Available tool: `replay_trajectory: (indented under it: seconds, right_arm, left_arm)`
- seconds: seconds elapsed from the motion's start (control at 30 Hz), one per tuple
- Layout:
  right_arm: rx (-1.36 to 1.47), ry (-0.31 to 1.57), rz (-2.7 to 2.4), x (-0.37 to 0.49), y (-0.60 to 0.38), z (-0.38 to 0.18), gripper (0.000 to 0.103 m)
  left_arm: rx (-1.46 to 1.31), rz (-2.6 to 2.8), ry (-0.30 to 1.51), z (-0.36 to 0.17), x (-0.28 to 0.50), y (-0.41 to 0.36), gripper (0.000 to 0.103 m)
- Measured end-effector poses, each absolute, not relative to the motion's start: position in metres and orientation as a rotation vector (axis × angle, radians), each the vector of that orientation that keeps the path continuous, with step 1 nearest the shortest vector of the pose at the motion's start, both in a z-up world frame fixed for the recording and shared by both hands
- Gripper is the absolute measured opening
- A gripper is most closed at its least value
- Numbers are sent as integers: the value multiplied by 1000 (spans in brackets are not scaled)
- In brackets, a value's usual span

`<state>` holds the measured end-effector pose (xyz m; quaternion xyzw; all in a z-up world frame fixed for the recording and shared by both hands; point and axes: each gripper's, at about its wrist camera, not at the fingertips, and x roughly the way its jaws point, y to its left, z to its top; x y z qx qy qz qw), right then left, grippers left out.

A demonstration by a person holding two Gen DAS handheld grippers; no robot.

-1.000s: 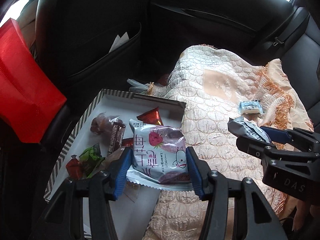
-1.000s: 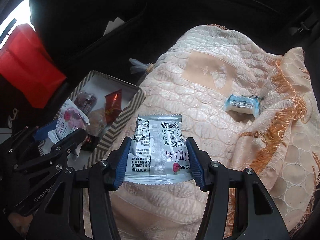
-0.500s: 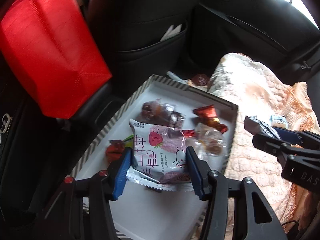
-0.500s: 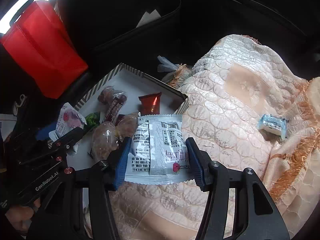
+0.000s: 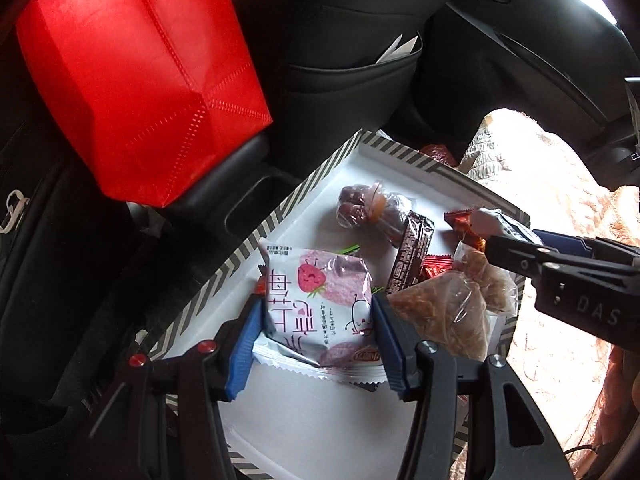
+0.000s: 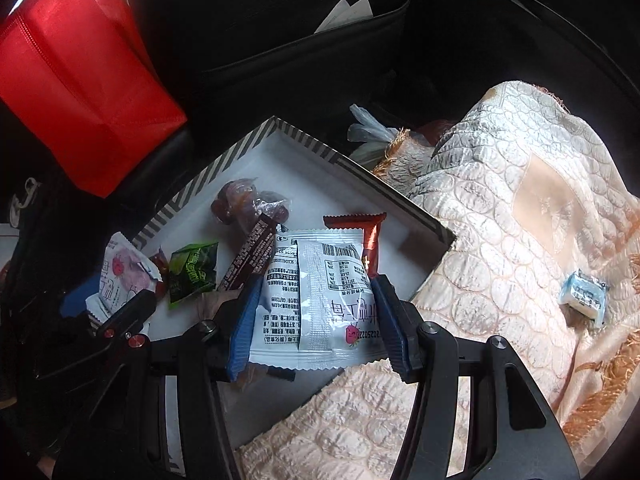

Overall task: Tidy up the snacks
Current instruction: 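Carry the pink-print packet with left tool over the tray while right tool carries the barcode packet, then open left tool to drop the pink-print packet while right tool releases the barcode packet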

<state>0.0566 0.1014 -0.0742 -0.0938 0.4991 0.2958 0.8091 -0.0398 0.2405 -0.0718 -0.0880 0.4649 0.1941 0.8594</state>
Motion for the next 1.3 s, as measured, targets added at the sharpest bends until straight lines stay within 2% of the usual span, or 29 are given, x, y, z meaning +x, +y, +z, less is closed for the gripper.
replay_trajectory:
  seconds: [0.73, 0.87, 0.97, 1.0, 1.13, 1.3]
  right_arm:
    - [-268, 1092, 653, 63, 143, -98, 55]
    - [-292, 1097, 663, 60, 146, -100, 57]
    - [-236, 1115, 687, 62, 140, -97, 58]
    - [-220, 1117, 692, 62, 137, -96, 58]
    - [-165, 1107, 720, 60, 129, -88, 58]
    - [-103, 1108, 727, 56, 114, -78, 58]
  left_arm:
    - [-164, 414, 1039, -96, -30, 236, 57]
    - [-162, 417, 1047, -98, -29, 235, 61]
    - [-161, 423, 1054, -100, -28, 236, 68]
    - [-164, 424, 1056, -100, -27, 236, 73]
    - [-168, 435, 1047, -96, -29, 237, 80]
    - [-177, 432, 1023, -86, -32, 235, 84]
